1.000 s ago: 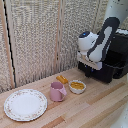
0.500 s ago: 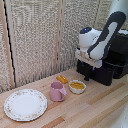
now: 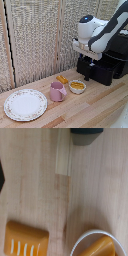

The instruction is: Extend the gripper towards the air fryer handle. Grasp the air fryer handle and pull it to open the air fryer. Release the air fryer handle and move the gripper to the bread. Grasp the bread with the gripper and move it to the air fryer basket. Release the bread inside the air fryer and retract the gripper.

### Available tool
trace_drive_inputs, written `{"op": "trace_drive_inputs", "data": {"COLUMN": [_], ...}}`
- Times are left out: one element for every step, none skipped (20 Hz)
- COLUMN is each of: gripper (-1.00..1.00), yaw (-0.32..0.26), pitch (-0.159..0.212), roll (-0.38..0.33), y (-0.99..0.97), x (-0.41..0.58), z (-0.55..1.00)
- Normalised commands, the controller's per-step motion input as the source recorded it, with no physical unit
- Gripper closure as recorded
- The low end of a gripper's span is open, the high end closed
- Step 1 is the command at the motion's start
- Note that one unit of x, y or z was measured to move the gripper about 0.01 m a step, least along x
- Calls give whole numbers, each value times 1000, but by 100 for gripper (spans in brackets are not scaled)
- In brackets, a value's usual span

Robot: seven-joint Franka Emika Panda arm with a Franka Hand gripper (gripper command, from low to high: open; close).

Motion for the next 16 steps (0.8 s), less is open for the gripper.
{"op": "trace_drive_inputs", "data": {"gripper": [-100,-100,-100,-100,-100,-100,-100,-100,-100,-100,-100,-100,-100,-100,-100,-100], "yaw": [189,187,177,166,145,127,120,118,114,112,110,109,111,107,90,83], "pitch": [66,88,106,117,135,137,126,125,123,123,128,135,139,151,160,162], "roll": [0,34,81,134,201,250,273,283,287,288,289,289,288,275,250,233], "y": [160,191,180,186,203,223,240,263,263,266,266,269,269,249,263,269], "x": [551,511,511,511,506,514,520,511,509,500,491,469,471,454,463,477], "z": [326,323,354,383,383,311,246,214,211,203,200,191,191,223,289,340]}}
